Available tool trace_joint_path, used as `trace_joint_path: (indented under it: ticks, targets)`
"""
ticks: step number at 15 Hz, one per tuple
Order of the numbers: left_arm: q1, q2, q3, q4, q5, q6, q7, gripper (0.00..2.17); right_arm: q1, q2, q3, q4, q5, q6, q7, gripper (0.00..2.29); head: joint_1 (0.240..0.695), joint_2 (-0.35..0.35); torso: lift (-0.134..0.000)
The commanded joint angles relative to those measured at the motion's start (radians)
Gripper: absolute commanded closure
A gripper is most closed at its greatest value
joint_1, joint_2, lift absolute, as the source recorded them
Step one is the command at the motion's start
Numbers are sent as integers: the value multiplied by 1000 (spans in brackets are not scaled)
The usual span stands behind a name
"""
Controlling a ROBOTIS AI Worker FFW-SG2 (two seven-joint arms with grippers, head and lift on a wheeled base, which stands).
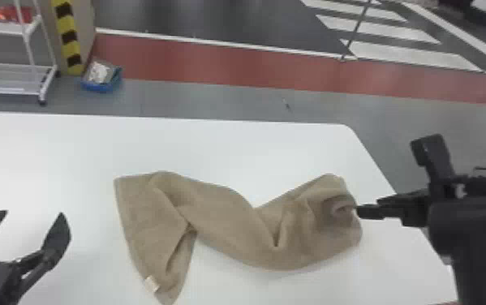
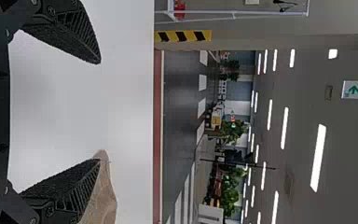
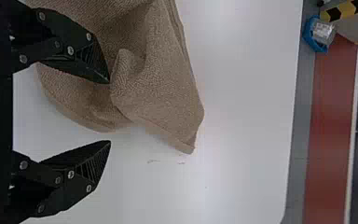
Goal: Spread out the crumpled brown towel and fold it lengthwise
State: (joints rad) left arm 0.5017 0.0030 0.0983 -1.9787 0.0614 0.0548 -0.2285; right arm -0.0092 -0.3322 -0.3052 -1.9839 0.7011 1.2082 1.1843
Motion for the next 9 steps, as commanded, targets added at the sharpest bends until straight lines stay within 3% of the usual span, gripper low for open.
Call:
trace_joint_path:
  ticks: [1,4,9]
  targets:
    - [-6,0,0,4,0,3,0,140,66,-1,-17,-39,110,-187,26,124,695,-271,-124]
    - [-14,0,-5,6,-5,6,0,140,72,-2,1,36,144,-224,31,221,695,-289,-124]
    - [-8,2,-5,1,-5,9,0,140,49,18,34,145,175,-334,-17,289,695,-305,-124]
